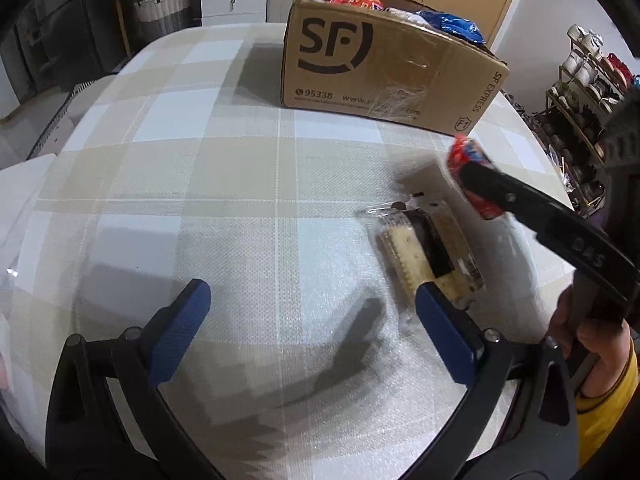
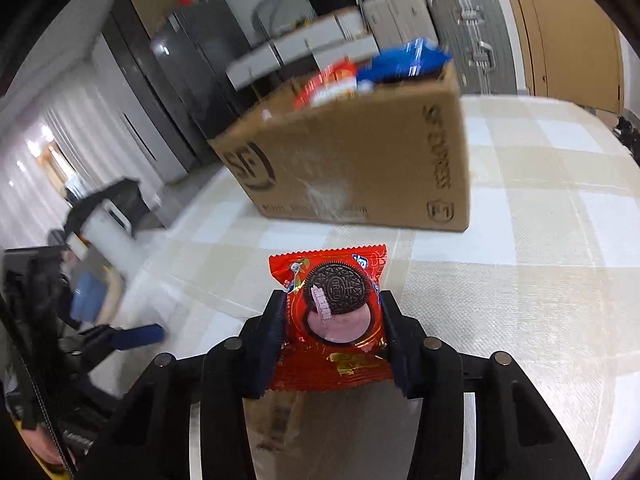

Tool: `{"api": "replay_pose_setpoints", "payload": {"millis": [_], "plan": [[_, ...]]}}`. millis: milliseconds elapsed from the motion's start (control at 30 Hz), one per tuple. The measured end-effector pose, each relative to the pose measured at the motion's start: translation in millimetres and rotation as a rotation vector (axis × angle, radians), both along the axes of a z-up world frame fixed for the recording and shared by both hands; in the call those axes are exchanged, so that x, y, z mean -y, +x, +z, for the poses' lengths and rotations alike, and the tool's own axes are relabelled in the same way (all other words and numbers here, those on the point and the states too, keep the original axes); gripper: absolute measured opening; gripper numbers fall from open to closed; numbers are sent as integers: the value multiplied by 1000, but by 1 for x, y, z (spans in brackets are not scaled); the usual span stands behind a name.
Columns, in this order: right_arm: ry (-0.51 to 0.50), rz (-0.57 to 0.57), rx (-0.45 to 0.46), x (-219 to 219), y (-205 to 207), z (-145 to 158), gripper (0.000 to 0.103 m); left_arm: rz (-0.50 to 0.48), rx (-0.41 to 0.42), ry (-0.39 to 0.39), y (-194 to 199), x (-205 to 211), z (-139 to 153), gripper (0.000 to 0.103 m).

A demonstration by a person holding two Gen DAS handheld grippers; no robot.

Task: Organize snacks
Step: 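Grasp the red Oreo pack with the right gripper while the left gripper grasps the cracker pack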

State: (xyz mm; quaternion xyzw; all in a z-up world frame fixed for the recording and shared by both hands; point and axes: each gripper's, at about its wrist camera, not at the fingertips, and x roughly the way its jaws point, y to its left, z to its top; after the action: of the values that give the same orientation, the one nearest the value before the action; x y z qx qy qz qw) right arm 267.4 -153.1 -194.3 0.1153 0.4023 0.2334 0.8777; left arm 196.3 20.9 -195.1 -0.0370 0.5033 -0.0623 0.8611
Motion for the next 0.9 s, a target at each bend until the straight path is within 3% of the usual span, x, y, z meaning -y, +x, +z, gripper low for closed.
{"api": "replay_pose_setpoints", "payload": {"millis": [367,533,767,900], "plan": [[50,-80,129,44,-47,23,46,-15,-18,23,-3,31,18,102],[64,-156,189,68,-62,30,46,-20,-69,-6,15,51,12,102],[72,-138,197,67,-65,32,46,-3,-149,29,36,78,-10,102],[89,-136,211,69,-69,35,46,-27,-107,100,30,90,-8,87]]}}
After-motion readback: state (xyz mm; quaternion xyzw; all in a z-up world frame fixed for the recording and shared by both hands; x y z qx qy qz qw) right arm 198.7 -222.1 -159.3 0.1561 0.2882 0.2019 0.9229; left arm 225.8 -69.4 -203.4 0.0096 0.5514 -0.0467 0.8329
